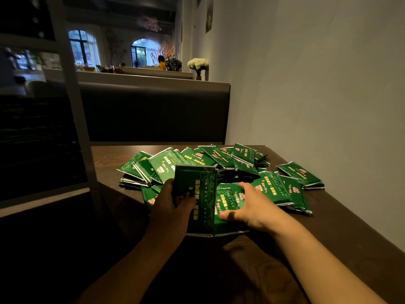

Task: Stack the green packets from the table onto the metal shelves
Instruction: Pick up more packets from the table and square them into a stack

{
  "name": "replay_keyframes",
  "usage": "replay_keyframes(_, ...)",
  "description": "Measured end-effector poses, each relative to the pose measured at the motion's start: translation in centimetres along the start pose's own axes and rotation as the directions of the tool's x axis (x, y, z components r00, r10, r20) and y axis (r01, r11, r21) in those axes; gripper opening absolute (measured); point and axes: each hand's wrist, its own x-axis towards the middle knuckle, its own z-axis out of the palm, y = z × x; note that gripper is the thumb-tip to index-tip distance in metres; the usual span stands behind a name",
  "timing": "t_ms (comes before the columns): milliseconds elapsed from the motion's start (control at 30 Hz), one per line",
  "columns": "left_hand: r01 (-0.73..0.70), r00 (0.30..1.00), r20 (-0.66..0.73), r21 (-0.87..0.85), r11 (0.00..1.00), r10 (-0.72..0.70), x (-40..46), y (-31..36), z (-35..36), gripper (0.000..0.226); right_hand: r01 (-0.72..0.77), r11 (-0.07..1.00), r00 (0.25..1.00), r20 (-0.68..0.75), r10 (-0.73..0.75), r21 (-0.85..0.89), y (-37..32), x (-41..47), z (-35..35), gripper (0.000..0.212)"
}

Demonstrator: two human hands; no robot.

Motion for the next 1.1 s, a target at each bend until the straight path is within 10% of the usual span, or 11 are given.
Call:
replay_keyframes(167, -0.007, 0.996, -0.088, -0.054, 0.999, 0.002, 0.3, 0.0, -0.2, 0.029, 0.007, 0.943, 0.999, -0.033, 0.004, 0.332, 0.6, -0.6, -0.3, 0.111)
replay_keyframes(333, -0.012, 0.978, -0.21, -0.137, 0.99, -0.017, 0.8, -0.1, -0.6, 0.031, 0.143, 0.822, 0.981, -0.187, -0.046, 0.552, 0.4, -0.8, -0.5, 0.01)
replay_keyframes(533, 0.011, 0.974, -0.22, -0.188, 0.982, -0.053, 0.9, 0.2, -0.9, 0.03, 0.34, 0.5, 0.939, -0.318, -0.132, 0.796, -0.9, -2.1, -0.9, 0.021)
replay_keyframes(900, 0.134, 0.991, 0.046, -0.246, 0.96, -0.127, -0.4, 0.2, 0.0, 0.036, 0.344, 0.607, 0.934, -0.198, -0.296, 0.716, -2.1, -2.3, 2.2, 0.025)
replay_keyframes(1100, 0.079, 0.994, -0.061, -0.18, 0.981, -0.091, 0.1, -0.1, 0.5, 0.026, 0.288, 0.573, 0.95, -0.152, -0.273, 0.768, -2.3, -2.0, 2.8, 0.047)
